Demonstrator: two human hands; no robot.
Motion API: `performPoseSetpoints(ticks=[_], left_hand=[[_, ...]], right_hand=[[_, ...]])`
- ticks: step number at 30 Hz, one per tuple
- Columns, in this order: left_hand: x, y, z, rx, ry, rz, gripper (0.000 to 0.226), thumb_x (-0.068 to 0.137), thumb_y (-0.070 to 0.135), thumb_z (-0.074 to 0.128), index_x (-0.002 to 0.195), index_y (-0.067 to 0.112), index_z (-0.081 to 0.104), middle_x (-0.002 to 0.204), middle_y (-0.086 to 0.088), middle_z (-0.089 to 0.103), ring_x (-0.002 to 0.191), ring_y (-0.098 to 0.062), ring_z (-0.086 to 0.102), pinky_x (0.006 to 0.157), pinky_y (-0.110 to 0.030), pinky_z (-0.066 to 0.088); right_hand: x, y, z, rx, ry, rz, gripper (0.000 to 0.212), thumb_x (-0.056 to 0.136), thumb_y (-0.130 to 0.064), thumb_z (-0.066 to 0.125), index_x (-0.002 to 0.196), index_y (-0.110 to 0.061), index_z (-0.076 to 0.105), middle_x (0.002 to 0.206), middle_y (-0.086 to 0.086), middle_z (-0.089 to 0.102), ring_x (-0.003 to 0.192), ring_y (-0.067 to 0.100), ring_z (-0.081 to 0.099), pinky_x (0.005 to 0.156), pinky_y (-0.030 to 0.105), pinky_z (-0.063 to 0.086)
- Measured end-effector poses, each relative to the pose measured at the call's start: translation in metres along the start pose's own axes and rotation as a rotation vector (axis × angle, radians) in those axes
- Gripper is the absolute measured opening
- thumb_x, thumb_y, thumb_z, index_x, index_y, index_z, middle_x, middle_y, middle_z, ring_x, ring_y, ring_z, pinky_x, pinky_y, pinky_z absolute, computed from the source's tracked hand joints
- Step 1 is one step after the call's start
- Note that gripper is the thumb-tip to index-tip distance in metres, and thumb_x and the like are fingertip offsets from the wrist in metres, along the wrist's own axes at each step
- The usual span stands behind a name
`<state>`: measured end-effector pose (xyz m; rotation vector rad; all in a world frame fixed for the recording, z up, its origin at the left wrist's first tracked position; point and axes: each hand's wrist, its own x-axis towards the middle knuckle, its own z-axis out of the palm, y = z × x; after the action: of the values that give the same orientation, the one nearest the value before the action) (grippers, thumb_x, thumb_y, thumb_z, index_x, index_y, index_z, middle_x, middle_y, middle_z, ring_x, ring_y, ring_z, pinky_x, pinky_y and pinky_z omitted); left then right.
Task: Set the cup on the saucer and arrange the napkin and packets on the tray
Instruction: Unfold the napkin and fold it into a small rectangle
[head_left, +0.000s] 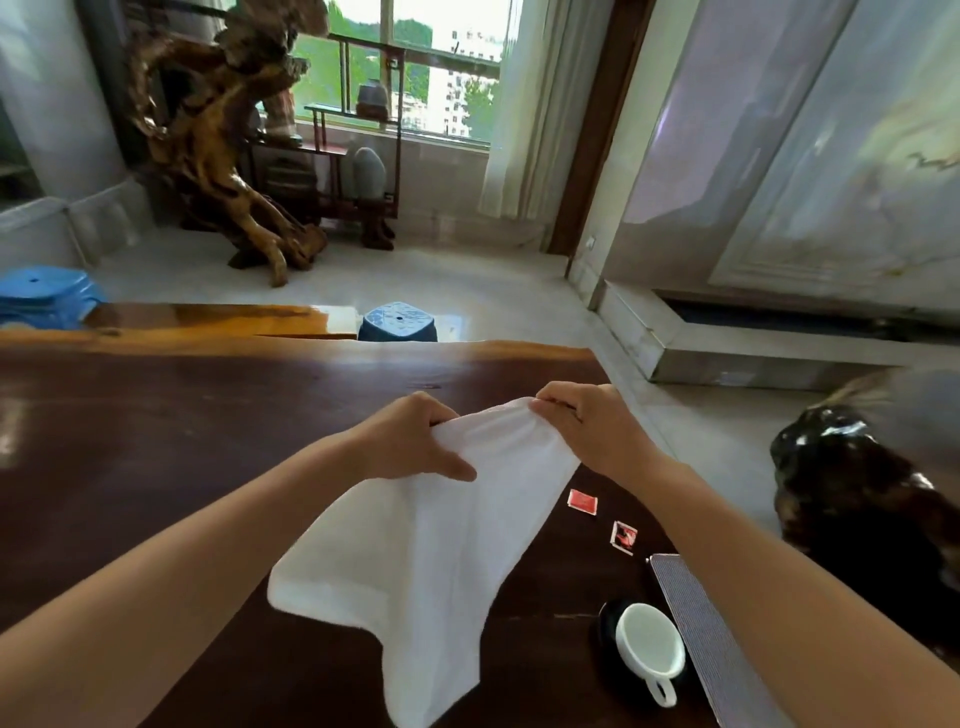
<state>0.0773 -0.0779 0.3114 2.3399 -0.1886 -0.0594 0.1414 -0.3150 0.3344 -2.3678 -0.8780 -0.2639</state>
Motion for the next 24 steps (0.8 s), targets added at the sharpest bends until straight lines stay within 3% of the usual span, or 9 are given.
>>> performPoseSetpoints(ticks=[3,6,8,10,12,15,20,24], left_hand=[[-0.002,-0.006,-0.009,-0.005,-0.062,-0.024,0.025,0.065,0.031,0.091,0.081,0.018,0.078,0.079,-0.002,0.075,0.066,-0.017,0.066,0.073,-0.039,0.059],[-0.002,-0.008,-0.016,0.023,-0.046,0.017,0.040,0.061,0.044,0.089,0.085,0.014,0.076,0.085,-0.008,0.074,0.075,-0.026,0.068,0.075,-0.043,0.060],[0.002,-0.008,-0.018,0.035,0.023,0.061,0.045,0.062,0.038,0.091,0.074,0.006,0.062,0.072,-0.012,0.058,0.060,-0.019,0.051,0.060,-0.034,0.047],[0.004,-0.005,-0.020,-0.020,0.034,0.059,0.052,0.064,0.030,0.094,0.068,0.011,0.046,0.067,-0.006,0.041,0.059,-0.014,0.035,0.056,-0.030,0.032],[0.005,0.000,-0.021,-0.001,-0.021,0.032,0.048,0.064,0.033,0.093,0.076,0.008,0.054,0.070,-0.007,0.055,0.061,-0.018,0.045,0.057,-0.034,0.041],[0.005,0.000,-0.018,0.213,-0.059,0.016,0.038,0.068,0.038,0.090,0.094,0.016,0.074,0.087,0.000,0.074,0.076,-0.018,0.069,0.072,-0.035,0.059],[0.005,-0.020,-0.017,0.435,0.028,0.050,0.014,0.083,0.021,0.076,0.091,0.010,0.075,0.082,-0.003,0.072,0.072,-0.024,0.063,0.071,-0.041,0.056],[-0.004,-0.034,-0.017,0.481,0.171,0.032,0.008,0.088,0.021,0.071,0.093,0.016,0.075,0.090,0.000,0.072,0.080,-0.020,0.064,0.072,-0.034,0.055]], right_hand=[[0.002,0.009,-0.011,0.019,0.013,-0.013,0.020,0.097,-0.021,0.062,0.090,-0.006,0.075,0.076,0.000,0.070,0.075,0.010,0.061,0.063,0.009,0.040],[0.003,0.013,-0.022,0.001,0.017,-0.068,0.021,0.096,-0.021,0.062,0.093,-0.007,0.077,0.079,0.000,0.073,0.078,0.008,0.063,0.064,0.009,0.044],[0.002,0.011,-0.026,-0.008,0.005,-0.114,0.019,0.096,-0.021,0.063,0.094,-0.008,0.077,0.080,-0.003,0.073,0.077,0.004,0.065,0.065,0.010,0.046],[0.002,0.006,-0.027,0.007,-0.021,-0.144,0.018,0.096,-0.020,0.063,0.095,-0.009,0.077,0.080,-0.006,0.072,0.076,0.002,0.065,0.067,0.009,0.046],[0.003,0.002,-0.028,0.009,-0.032,-0.179,0.018,0.096,-0.020,0.062,0.095,-0.009,0.077,0.082,-0.007,0.072,0.077,0.001,0.065,0.069,0.008,0.046],[0.002,0.002,-0.032,0.004,-0.025,-0.202,0.019,0.096,-0.021,0.062,0.095,-0.009,0.077,0.082,-0.006,0.072,0.078,0.005,0.066,0.070,0.009,0.047],[-0.004,0.019,-0.040,-0.042,-0.029,-0.181,0.022,0.097,-0.022,0.060,0.094,-0.007,0.076,0.080,0.001,0.073,0.072,0.011,0.065,0.065,0.013,0.048],[-0.011,0.037,-0.045,-0.088,0.012,-0.121,0.022,0.098,-0.020,0.060,0.091,-0.006,0.075,0.072,-0.003,0.069,0.064,0.004,0.063,0.061,0.011,0.045]])
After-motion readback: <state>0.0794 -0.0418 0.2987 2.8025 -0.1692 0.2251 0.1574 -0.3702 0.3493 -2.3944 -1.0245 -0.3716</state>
